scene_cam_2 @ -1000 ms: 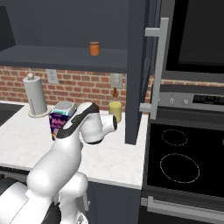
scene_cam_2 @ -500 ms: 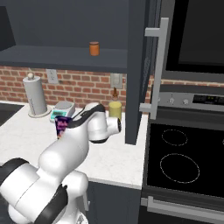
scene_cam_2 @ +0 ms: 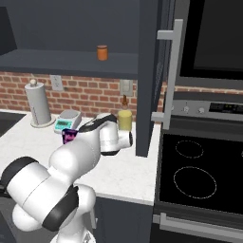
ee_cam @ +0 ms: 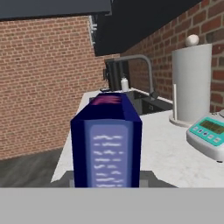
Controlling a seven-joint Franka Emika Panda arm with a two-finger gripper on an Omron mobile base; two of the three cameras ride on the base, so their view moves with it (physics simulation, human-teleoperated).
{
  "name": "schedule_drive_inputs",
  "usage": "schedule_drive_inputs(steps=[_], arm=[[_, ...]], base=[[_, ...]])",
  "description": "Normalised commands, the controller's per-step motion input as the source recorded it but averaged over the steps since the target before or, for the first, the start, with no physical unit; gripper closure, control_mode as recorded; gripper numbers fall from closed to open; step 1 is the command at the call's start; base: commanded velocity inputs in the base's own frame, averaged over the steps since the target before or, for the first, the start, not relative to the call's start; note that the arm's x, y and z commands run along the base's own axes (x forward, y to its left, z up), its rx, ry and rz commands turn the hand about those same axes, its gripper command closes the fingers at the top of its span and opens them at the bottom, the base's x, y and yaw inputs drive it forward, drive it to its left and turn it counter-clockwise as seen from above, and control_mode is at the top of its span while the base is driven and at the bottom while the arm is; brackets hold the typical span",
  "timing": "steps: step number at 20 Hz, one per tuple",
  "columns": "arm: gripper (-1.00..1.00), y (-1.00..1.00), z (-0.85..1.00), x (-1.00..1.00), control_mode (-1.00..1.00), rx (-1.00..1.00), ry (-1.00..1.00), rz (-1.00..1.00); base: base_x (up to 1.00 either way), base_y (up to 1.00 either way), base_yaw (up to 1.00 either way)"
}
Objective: Pick the cereal and place it on the digital scale for weighing, and close the cabinet.
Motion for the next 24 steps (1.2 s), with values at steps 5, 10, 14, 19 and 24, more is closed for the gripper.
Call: schedule_drive_inputs(steps=[5, 10, 14, 19, 24], arm=[[1.0, 0.09, -0.12, 0.09, -1.0, 0.0, -0.01, 0.0], [1.0, 0.23, -0.14, 0.04, -1.0, 0.0, -0.05, 0.0], [1.0, 0.26, -0.12, 0.0, -1.0, 0.0, -0.01, 0.0], [1.0, 0.25, -0.11, 0.0, -1.0, -0.01, 0.0, 0.0], [1.0, 0.05, -0.13, -0.03, -1.0, 0.0, 0.0, 0.0]], base=[[0.0, 0.0, 0.0], [0.0, 0.0, 0.0], [0.0, 0.0, 0.0], [0.0, 0.0, 0.0], [0.0, 0.0, 0.0]])
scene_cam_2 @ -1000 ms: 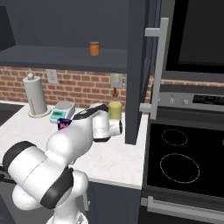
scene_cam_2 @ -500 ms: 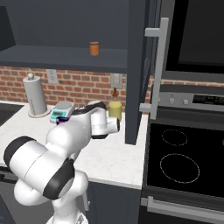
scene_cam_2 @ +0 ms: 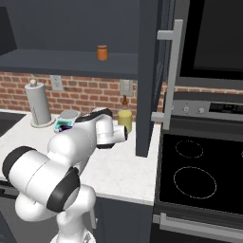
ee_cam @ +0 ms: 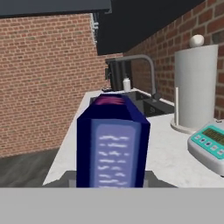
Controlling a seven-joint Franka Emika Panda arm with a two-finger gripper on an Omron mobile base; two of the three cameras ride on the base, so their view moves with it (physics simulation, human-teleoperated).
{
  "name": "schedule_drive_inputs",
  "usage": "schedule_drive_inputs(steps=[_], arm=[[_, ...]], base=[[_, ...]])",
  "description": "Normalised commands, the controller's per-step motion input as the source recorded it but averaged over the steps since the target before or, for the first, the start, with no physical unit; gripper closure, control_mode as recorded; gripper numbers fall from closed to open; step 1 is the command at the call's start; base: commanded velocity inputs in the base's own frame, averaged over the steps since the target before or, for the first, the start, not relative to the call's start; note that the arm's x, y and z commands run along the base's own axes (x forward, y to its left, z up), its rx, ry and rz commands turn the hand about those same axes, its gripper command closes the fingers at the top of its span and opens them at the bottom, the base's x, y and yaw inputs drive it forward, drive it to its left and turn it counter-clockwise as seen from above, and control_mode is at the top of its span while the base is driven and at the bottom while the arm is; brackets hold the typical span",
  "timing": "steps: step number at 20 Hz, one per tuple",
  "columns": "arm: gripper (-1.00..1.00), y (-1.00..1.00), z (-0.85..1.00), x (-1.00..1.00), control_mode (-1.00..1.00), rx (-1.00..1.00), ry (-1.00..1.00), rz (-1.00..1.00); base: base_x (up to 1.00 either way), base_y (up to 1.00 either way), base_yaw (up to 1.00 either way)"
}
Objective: Pick the cereal and place it on the digital scale for weighing, and close the cabinet.
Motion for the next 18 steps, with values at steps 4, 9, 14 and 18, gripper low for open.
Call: schedule_drive_inputs(steps=[4, 9, 14, 18], arm=[[-1.0, 0.0, -0.18, -0.18, -1.0, 0.0, 0.0, 0.0], [-1.0, 0.05, -0.17, -0.11, -1.0, 0.0, 0.0, 0.0], [-1.0, 0.01, -0.05, -0.01, -1.0, 0.0, 0.0, 0.0], [-1.0, -0.03, -0.05, 0.01, -1.0, 0.0, 0.0, 0.0]], base=[[0.0, 0.0, 0.0], [0.0, 0.0, 0.0], [0.0, 0.0, 0.0], [0.0, 0.0, 0.0]])
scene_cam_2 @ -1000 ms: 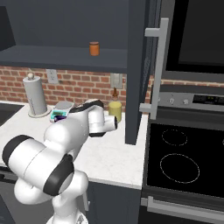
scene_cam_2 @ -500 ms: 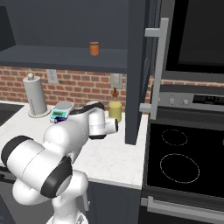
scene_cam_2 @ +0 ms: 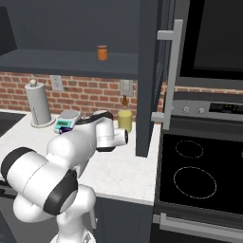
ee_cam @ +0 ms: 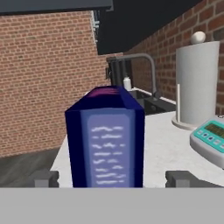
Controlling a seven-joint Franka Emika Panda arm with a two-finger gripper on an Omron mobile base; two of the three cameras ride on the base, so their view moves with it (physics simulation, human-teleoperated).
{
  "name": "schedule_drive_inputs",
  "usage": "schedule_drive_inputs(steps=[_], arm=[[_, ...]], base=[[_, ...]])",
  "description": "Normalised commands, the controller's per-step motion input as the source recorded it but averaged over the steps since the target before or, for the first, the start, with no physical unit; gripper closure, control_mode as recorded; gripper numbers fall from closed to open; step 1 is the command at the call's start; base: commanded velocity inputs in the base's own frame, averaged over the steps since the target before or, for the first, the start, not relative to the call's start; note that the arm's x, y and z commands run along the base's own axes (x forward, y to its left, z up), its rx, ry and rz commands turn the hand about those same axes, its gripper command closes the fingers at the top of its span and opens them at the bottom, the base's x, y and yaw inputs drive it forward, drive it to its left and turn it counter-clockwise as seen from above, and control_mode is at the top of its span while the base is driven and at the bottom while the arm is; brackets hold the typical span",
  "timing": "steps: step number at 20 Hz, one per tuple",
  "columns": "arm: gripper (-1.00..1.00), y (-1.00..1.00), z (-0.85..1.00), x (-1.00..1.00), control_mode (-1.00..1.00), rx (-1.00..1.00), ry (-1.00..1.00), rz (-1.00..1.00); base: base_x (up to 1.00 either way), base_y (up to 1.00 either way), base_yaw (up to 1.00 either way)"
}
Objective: Pick the cereal and place it on the digital scale for weighing, and close the cabinet.
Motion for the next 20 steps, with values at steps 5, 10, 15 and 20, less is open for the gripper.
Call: schedule_drive_inputs(steps=[5, 10, 15, 20], arm=[[-1.0, -0.28, -0.01, 0.01, -1.0, 0.03, -0.01, 0.0], [-1.0, -0.24, 0.0, 0.0, -1.0, 0.07, -0.08, 0.0], [-1.0, -0.24, 0.0, 0.0, -1.0, 0.06, -0.08, 0.0], [-1.0, -0.66, 0.0, -0.05, -1.0, 0.15, -0.19, 0.0]], base=[[0.0, 0.0, 0.0], [0.0, 0.0, 0.0], [0.0, 0.0, 0.0], [0.0, 0.0, 0.0]])
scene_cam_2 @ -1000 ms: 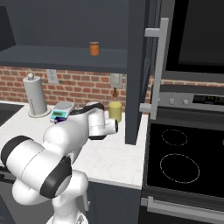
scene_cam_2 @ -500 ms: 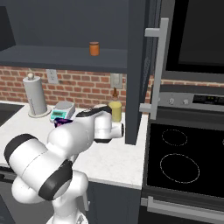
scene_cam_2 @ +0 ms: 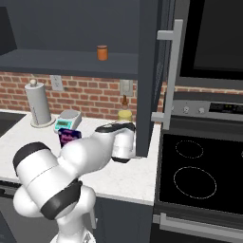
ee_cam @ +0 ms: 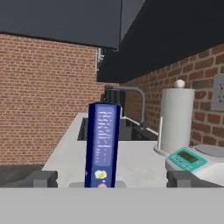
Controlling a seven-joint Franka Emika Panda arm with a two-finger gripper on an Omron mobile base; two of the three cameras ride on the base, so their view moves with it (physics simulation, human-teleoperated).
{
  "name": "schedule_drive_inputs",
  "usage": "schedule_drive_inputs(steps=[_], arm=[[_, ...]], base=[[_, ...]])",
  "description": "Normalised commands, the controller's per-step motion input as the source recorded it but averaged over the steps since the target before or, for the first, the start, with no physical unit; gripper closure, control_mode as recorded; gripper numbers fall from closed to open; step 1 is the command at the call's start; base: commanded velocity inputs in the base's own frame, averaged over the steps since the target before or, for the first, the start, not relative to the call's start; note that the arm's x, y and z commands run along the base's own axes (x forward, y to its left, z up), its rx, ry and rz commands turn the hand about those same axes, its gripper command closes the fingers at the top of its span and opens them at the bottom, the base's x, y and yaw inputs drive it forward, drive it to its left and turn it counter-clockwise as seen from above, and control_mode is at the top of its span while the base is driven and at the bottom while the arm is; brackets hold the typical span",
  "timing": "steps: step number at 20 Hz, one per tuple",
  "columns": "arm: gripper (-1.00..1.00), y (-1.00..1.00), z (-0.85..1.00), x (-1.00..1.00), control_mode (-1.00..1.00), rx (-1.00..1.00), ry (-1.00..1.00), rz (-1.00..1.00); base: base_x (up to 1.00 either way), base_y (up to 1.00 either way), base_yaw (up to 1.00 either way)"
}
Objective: Pick the cereal and place it on the digital scale for weighing, and close the cabinet.
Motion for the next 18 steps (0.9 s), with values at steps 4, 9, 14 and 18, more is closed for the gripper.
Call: schedule_drive_inputs(steps=[4, 9, 14, 18], arm=[[-1.0, -0.63, 0.0, -0.39, -1.0, 0.19, -0.35, -0.04], [-1.0, -0.31, 0.26, -0.68, -1.0, 0.13, -0.47, -0.17], [-1.0, -0.48, 0.64, -0.48, -1.0, 0.15, -0.31, -0.23], [-1.0, -0.81, 0.75, -0.38, -1.0, 0.2, -0.19, -0.21]], base=[[0.0, 0.0, 0.0], [0.0, 0.0, 0.0], [0.0, 0.0, 0.0], [0.0, 0.0, 0.0]])
